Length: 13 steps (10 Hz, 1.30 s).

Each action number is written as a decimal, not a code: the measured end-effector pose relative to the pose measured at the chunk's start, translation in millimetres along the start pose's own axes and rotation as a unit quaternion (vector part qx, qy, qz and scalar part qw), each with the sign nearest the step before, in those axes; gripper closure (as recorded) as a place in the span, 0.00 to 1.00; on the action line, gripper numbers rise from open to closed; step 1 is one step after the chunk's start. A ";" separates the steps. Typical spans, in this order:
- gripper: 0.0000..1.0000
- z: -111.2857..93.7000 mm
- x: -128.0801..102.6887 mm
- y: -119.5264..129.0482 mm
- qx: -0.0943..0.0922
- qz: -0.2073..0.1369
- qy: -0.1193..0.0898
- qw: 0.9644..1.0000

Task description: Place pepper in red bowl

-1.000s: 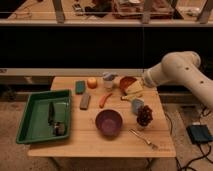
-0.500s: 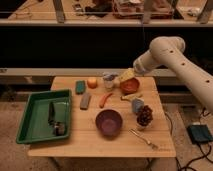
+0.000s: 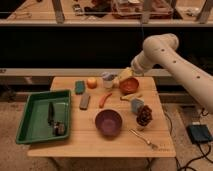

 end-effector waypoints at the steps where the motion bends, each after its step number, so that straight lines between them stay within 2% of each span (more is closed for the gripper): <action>1: 0.20 13.4 4.5 -4.7 -0.011 0.023 -0.017 1.000; 2: 0.20 29.9 8.3 -5.3 -0.024 0.047 -0.032 0.998; 3: 0.20 47.0 13.3 -8.4 -0.025 0.068 -0.044 0.996; 4: 0.20 52.9 16.4 -15.2 -0.012 0.078 -0.046 0.996; 6: 0.20 62.7 12.3 -15.4 0.009 0.111 -0.055 0.992; 8: 0.20 76.2 9.2 -30.8 0.017 0.122 -0.067 0.990; 10: 0.20 97.0 -1.5 -47.9 0.012 0.117 -0.082 0.990; 11: 0.20 107.8 -9.1 -50.3 0.006 0.115 -0.085 0.990; 13: 0.20 128.6 -24.0 -59.5 0.015 0.111 -0.082 0.990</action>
